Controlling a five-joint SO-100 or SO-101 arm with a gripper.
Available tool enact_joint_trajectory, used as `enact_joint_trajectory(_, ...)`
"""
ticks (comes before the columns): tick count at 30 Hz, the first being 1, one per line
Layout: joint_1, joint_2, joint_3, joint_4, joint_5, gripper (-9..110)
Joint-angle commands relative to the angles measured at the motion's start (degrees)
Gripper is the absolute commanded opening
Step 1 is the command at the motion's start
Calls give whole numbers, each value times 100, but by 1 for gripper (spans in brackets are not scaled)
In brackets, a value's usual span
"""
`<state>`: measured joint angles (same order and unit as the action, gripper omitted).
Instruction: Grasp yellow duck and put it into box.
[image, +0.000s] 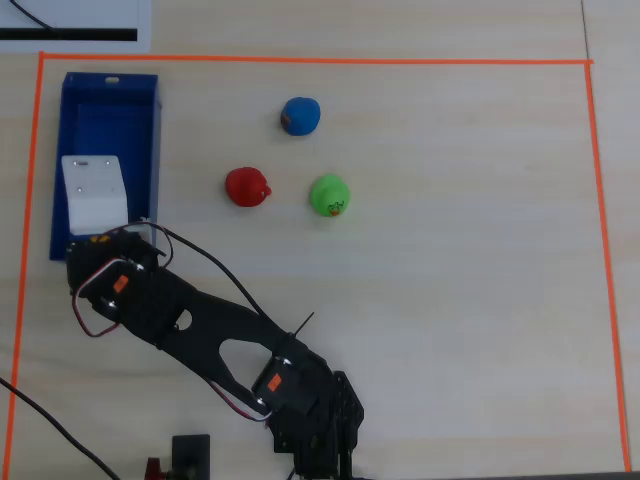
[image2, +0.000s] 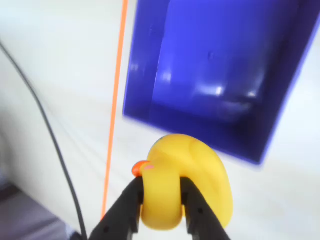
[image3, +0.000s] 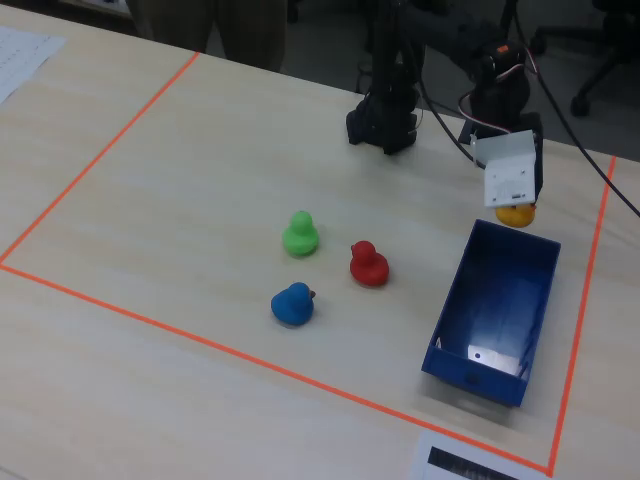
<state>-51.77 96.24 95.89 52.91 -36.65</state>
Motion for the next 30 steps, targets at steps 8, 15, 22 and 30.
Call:
enact_joint_trajectory(8, 510, -756, -984, -712, -62, 0)
enact_joint_trajectory(15, 554, -1187, -976, -932, -193, 5)
enact_joint_trajectory(22, 519, -1274, -1028, -896, -237, 28)
enact_joint_trajectory(30, 519, -1099, -1169, -554, -202, 17)
